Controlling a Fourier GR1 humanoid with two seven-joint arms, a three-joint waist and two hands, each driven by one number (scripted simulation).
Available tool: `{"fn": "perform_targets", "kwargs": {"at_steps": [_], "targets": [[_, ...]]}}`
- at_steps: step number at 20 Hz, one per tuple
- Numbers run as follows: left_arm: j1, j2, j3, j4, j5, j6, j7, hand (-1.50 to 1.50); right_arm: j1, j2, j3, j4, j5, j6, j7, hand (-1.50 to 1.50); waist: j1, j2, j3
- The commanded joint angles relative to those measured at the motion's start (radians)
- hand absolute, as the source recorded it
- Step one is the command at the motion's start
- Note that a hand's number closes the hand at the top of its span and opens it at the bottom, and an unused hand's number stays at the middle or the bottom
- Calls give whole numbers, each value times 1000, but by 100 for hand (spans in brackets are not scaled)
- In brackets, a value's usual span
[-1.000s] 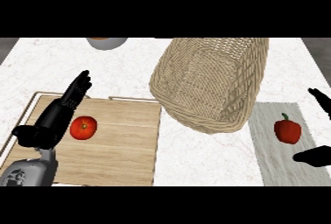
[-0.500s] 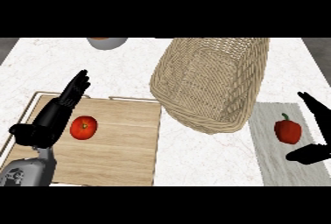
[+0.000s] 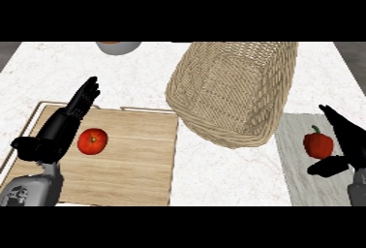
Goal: Pick the bell pepper from the placemat and place it in the basket
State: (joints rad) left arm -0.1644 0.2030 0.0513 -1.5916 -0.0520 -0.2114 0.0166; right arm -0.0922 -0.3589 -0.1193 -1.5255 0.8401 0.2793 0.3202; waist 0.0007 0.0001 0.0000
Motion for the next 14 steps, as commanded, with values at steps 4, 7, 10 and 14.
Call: {"fn": "perform_targets", "kwargs": {"at_steps": [4, 7, 10, 14], "targets": [[65, -30, -12, -6, -43, 3, -65, 0, 52, -20, -39, -54, -15, 70, -4, -150, -4, -1, 0], [-12, 8, 40, 13, 11, -37, 1, 0, -95, 22, -3, 169, 23, 23, -24, -150, 3, 1, 0], [-8, -9, 31, -7, 4, -36, 11, 0, -47, -39, -52, 151, -17, 72, -104, -150, 0, 0, 0], [-6, 1, 43, -11, -7, -30, 8, 0, -96, -13, 15, 259, 48, 49, -105, 150, 5, 1, 0]]}}
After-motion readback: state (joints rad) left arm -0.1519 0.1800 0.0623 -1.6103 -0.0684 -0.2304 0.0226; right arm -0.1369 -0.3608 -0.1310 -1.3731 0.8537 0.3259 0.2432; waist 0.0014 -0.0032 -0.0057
